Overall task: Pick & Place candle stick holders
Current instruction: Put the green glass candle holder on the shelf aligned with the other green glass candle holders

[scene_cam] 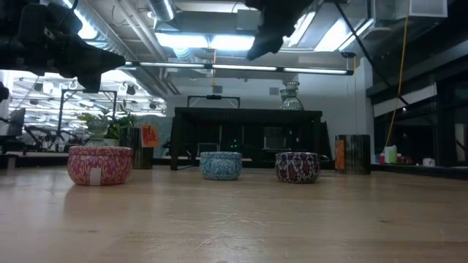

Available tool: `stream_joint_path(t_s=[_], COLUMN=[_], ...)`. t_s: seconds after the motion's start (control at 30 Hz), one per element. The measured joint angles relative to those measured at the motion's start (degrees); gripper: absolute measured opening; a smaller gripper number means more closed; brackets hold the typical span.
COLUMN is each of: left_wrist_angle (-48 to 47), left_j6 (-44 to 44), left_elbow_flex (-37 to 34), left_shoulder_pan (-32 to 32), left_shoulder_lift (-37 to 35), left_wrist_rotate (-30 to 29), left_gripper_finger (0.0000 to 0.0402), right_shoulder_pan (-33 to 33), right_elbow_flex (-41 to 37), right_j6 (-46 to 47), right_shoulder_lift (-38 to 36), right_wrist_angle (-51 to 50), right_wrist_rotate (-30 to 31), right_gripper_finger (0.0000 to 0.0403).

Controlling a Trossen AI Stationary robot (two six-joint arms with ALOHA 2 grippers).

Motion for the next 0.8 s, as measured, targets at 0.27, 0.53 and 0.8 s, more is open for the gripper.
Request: stream_joint_path(t_s=[0.27, 0.53, 0.8], left_wrist_angle=[0.5, 1.4, -3.5], left_j6=[5.9, -3.1, -5.1], left_elbow_flex=[0.0, 0.0, 3.3], left_shoulder_pan=[0.0, 0.0, 0.0], left_shoulder_lift=[0.0, 0.0, 0.5], left_wrist_rotate=[-1.6, 2.2, 2.4], left_gripper_finger=[0.0012, 0.0012, 0.0004], right_shoulder_pan=[1.8, 3.4, 3.5], right_elbow_flex=[-4.9, -7.1, -7.4], right_j6=[3.3, 4.7, 5.1], right_shoulder_lift=[0.0, 0.0, 0.0], right_wrist_angle=[12.3, 20.6, 22.5], right_wrist_rotate=[0.0, 0.1, 0.1], right_gripper_finger=[0.0133, 0.0133, 0.0133])
